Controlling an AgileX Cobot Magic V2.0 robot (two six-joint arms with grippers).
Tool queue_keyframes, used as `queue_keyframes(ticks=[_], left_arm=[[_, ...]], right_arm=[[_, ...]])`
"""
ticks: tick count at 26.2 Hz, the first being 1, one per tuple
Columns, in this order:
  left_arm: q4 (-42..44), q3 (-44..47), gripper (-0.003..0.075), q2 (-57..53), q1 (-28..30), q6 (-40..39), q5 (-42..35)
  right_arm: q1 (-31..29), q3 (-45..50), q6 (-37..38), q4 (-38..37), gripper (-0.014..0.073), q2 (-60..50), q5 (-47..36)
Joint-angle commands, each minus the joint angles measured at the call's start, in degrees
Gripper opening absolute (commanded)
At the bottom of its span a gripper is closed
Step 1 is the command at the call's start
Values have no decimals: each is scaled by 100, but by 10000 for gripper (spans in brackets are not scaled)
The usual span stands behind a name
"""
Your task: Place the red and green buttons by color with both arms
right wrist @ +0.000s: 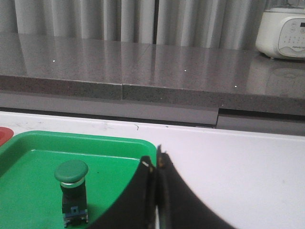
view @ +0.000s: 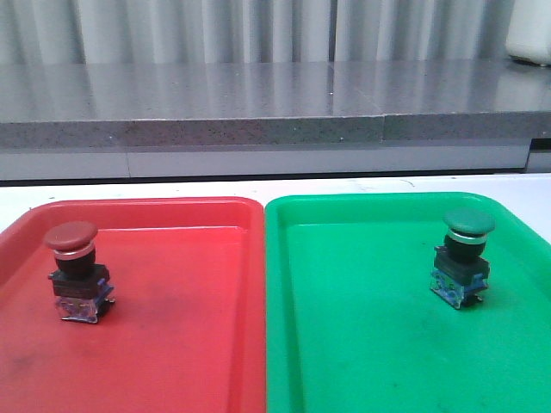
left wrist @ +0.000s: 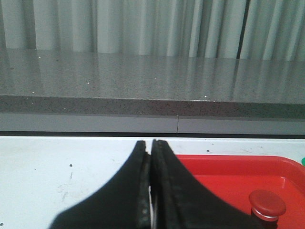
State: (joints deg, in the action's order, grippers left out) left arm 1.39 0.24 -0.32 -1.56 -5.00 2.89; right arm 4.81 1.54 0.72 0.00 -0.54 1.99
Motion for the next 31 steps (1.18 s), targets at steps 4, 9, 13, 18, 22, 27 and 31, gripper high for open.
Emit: queue_keyframes(ticks=[4,9,13,18,22,27,31], left_arm=[[-48,143,-20,-91,10,-27,-456],[-48,143,-20,-91,10,-27,-456],[-48,143,-20,-91,10,-27,-456],[-48,143,-20,-91,10,-27,-456],[-48,143,-20,-91,10,-27,-456],[-48,143,-20,-91,10,-27,-456],[-48,143,-20,-91,10,-27,-456]], right_arm=[[-47,-31,232,-224,-69,-107,-424],[-47,-31,225,-226,-69,-101,-431],[-47,-31,225,-226,-69,-101,-431],[-74,-31,225,-226,-69,-102,-431],[-144,-31,225,-226,-69,-102,-431],[-144,-31,225,-226,-69,-102,-431],[-144,-31,225,-226,-69,-102,-431]])
